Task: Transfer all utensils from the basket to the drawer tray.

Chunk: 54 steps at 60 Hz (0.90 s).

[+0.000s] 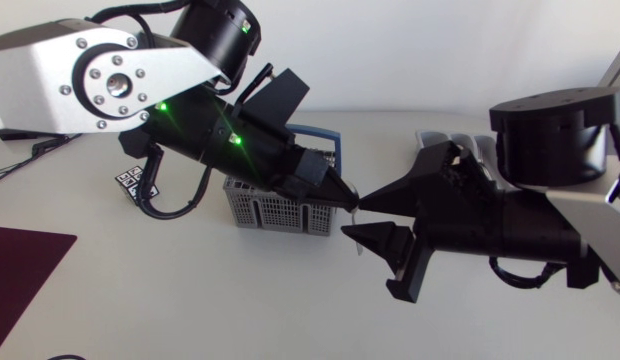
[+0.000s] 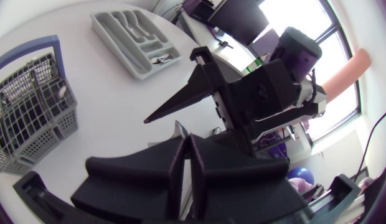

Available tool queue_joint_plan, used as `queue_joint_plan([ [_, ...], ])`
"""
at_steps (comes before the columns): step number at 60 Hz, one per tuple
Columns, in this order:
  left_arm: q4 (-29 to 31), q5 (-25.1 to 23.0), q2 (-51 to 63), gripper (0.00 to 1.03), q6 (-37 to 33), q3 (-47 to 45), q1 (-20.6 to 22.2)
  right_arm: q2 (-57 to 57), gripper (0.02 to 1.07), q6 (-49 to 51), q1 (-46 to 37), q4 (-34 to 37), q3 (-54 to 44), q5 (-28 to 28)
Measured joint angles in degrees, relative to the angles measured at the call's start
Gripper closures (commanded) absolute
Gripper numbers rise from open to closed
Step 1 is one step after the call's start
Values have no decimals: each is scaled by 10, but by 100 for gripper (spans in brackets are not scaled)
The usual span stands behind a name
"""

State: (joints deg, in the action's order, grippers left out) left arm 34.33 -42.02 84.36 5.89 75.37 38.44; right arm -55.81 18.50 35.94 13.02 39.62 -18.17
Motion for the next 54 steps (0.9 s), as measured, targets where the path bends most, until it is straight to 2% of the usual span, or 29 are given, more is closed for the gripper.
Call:
queue_joint_plan([
  [7, 2, -2, 0, 99, 0, 0, 0, 0, 82, 0, 8, 0, 0, 0],
  [14, 2, -7, 0, 99, -2, 0, 0, -1, 89, 0, 11, 0, 0, 0],
  [34, 2, -11, 0, 99, -2, -4, 0, -12, 99, 0, 11, 0, 0, -1],
  [41, 2, -11, 0, 99, -4, -4, -1, -12, 100, 0, 11, 1, 0, -5],
  [43, 2, -11, 0, 97, -4, -4, -1, -12, 100, 0, 11, 1, 0, -5],
  [49, 2, -11, 0, 82, -4, -4, -2, -12, 100, 0, 11, 2, 0, -5],
  [54, 2, -11, 0, 64, -4, -4, -2, -12, 100, 0, 11, 6, 0, -5],
])
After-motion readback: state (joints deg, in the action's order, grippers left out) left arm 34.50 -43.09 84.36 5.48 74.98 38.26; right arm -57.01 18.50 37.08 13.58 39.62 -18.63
